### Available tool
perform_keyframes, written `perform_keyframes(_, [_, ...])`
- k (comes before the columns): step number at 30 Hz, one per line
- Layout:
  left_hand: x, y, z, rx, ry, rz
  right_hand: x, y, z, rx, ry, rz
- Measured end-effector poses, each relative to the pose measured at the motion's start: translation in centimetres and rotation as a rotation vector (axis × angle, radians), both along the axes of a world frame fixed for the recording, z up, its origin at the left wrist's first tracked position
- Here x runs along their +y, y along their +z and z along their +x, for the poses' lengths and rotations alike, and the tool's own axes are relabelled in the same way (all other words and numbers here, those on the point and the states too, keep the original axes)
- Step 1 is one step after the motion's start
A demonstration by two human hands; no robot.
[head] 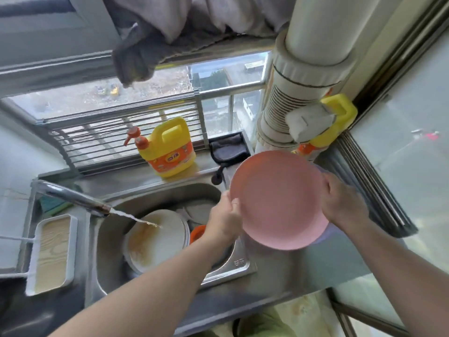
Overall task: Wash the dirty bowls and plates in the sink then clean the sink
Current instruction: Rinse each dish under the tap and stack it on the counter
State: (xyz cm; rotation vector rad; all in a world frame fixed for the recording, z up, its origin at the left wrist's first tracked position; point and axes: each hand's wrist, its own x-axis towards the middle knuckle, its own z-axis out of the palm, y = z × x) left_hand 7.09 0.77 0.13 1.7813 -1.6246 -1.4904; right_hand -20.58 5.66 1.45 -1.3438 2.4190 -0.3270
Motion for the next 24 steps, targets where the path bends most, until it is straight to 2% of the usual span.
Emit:
perform_keyframes(6, [-0.5, -1.1, -7.7, -0.253, -0.248, -0.076, 3.5, -2.4, -6.1, 0.115, -0.121, 0.208])
perform_keyframes(11, [0.0, -3.1, -8.1, -0.339, -0.257, -0.066, 4.1, -4.3, -5.1, -0.037, -0.128, 0.167])
perform_keyframes(16, [0.3, -3.9, -7.4, -0.327, -0.195, -0.099, 4.5, -4.8, -4.0, -0.053, -0.179, 0.211])
perform_keyframes(21, [0.1, -4.6, -5.6, -0.275, -0.090, -0.035, 4.8, -4.1, -3.3, -0.042, -0.189, 0.324])
perform_keyframes(24, [-0.4, -4.8, -4.4, -0.144, -0.077, -0.044, 3.8, -3.4, -2.3, 0.020, -0.199, 0.149])
